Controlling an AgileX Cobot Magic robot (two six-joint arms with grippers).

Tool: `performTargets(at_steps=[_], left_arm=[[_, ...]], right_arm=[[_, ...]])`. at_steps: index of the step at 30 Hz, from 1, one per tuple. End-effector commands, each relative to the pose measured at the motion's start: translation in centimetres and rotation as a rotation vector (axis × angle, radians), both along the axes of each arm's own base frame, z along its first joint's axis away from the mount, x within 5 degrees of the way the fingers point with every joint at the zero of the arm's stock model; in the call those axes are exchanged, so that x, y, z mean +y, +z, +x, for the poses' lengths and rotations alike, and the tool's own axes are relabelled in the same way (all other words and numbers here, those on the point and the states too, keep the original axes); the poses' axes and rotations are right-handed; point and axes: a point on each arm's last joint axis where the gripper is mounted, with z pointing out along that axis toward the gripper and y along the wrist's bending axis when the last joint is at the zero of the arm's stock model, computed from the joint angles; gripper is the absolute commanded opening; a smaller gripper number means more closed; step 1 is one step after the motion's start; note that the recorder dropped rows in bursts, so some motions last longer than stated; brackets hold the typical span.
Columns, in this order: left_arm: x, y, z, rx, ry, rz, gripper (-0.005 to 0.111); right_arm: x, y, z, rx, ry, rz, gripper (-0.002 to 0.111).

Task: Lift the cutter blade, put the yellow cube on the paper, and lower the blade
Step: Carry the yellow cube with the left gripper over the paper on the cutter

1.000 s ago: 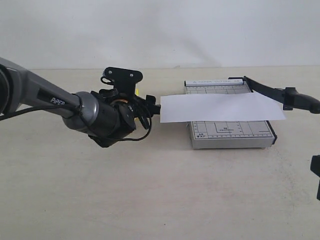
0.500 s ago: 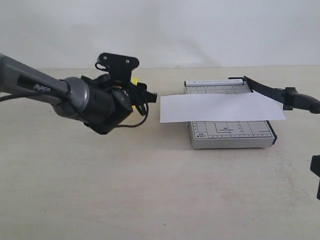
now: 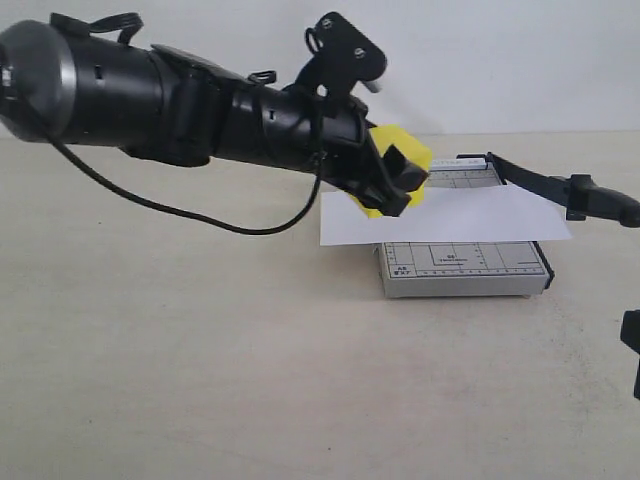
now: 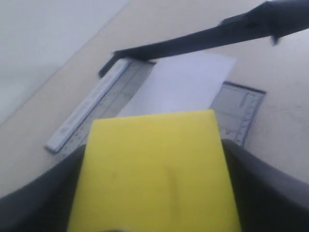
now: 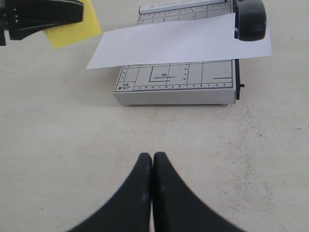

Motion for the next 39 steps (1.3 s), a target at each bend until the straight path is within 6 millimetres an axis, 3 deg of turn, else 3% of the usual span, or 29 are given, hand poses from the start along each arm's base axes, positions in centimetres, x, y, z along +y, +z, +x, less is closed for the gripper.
performTargets(at_steps=[1, 6, 11, 17, 21, 30, 33, 34, 36, 39], left_arm=[[-3.2, -0.5, 1.6, -0.058, -0.047, 0.001, 0.005], [-7.5, -2.4, 4.5, -0.004, -0.102, -0.016, 0.005], [-9.2, -5.4, 6.3, 0.087, -0.136, 0.102, 0.005], [-10.1, -5.1, 7.5, 0.131, -0.058, -0.007, 0.005], [-10.3, -7.6, 7.9, 0.128, -0.040, 0.013, 0.005], [-10.9, -8.6, 7.8, 0.116, -0.009, -0.005, 0.005], [-10.9, -8.6, 7.8, 0.124, -0.010, -0.009, 0.020], [-10.9, -8.6, 7.7, 0.125, -0.012, -0.008, 0.036], [-10.9, -8.7, 7.6, 0.138, -0.024, -0.002, 0.054], [-11.0, -8.8, 7.5, 0.180, -0.010, -0.018, 0.070]], right_arm=[[0.0, 0.0, 0.1, -0.006, -0.005, 0.001, 0.000], [0.0, 0.0, 0.1, -0.006, -0.005, 0.001, 0.000], [0.0, 0.0, 0.1, -0.006, -0.005, 0.001, 0.000], [0.0, 0.0, 0.1, -0.006, -0.005, 0.001, 0.000], [0.0, 0.0, 0.1, -0.006, -0.005, 0.001, 0.000], [0.0, 0.0, 0.1, -0.006, -0.005, 0.001, 0.000], [0.0, 0.0, 0.1, -0.006, -0.005, 0.001, 0.000], [0.0, 0.0, 0.1, -0.004, -0.004, 0.001, 0.000], [0.0, 0.0, 0.1, -0.004, -0.004, 0.001, 0.000], [0.0, 0.0, 0.1, -0.004, -0.004, 0.001, 0.000]])
